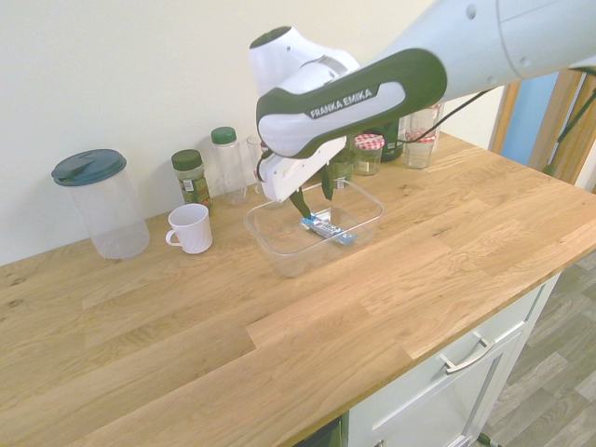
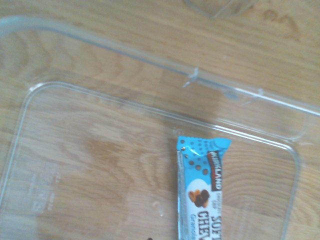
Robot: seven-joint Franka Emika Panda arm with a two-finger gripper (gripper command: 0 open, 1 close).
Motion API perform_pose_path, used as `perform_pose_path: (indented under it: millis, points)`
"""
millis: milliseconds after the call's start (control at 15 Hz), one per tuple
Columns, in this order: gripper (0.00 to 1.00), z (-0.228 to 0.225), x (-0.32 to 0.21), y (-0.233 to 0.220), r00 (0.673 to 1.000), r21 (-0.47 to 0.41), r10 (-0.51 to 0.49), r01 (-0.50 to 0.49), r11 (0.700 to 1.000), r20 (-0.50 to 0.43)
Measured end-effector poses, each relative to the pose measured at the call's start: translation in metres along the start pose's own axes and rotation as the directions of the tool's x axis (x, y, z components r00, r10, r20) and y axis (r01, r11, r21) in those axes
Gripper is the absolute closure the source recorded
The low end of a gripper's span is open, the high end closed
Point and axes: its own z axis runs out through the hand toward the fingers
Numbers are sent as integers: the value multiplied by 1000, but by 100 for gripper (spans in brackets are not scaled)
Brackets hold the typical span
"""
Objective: Put the protein bar into the container
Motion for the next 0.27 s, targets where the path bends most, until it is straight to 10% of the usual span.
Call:
perform_pose_path:
  millis: [267]
  points:
    - [0,-67,-28,47,999,82,26,-23,996,-32]
